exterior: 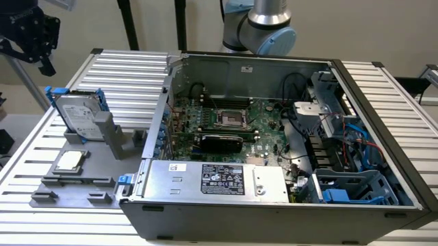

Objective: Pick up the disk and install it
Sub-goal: 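Pick up the disk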

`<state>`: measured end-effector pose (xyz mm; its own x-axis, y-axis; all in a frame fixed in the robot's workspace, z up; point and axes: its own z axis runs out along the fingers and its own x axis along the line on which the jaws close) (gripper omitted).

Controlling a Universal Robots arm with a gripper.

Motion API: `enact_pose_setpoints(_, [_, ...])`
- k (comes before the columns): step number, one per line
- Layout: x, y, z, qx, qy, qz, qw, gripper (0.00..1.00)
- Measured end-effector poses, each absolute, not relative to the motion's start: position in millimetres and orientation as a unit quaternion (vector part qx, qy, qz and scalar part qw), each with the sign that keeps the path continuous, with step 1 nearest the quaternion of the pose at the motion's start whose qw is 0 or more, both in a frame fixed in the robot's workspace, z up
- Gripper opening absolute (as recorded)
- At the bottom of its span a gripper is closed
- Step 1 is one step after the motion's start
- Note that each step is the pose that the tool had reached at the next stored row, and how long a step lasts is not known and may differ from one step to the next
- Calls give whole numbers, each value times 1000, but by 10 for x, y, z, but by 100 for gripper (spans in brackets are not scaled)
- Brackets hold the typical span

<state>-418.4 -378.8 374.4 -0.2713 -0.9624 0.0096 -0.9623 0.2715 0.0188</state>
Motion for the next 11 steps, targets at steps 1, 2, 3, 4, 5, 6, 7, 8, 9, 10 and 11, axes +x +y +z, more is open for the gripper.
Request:
enact_pose_setpoints(1, [-4184, -3788, 3741, 611, -792, -5, 10, 11])
enact_pose_setpoints(2, [-4184, -3788, 3738, 618, -786, -4, 10, 11])
enact_pose_setpoints(3, [-4184, -3788, 3736, 625, -781, -4, 10, 11])
enact_pose_setpoints(4, [-4184, -3788, 3733, 632, -775, -4, 10, 11])
enact_pose_setpoints(5, [-4184, -3788, 3729, 639, -769, -4, 10, 11])
enact_pose_setpoints(6, [-4184, -3788, 3727, 646, -763, -4, 10, 11])
enact_pose_setpoints(7, [-4184, -3788, 3725, 653, -757, -4, 10, 11])
enact_pose_setpoints(8, [-4184, -3788, 3722, 660, -751, -4, 10, 11])
enact_pose_setpoints(9, [-4184, -3788, 3719, 667, -745, -4, 10, 11])
enact_pose_setpoints(10, [-4184, -3788, 3715, 674, -739, -4, 10, 11])
enact_pose_setpoints(11, [-4184, -3788, 3712, 680, -733, -3, 10, 11])
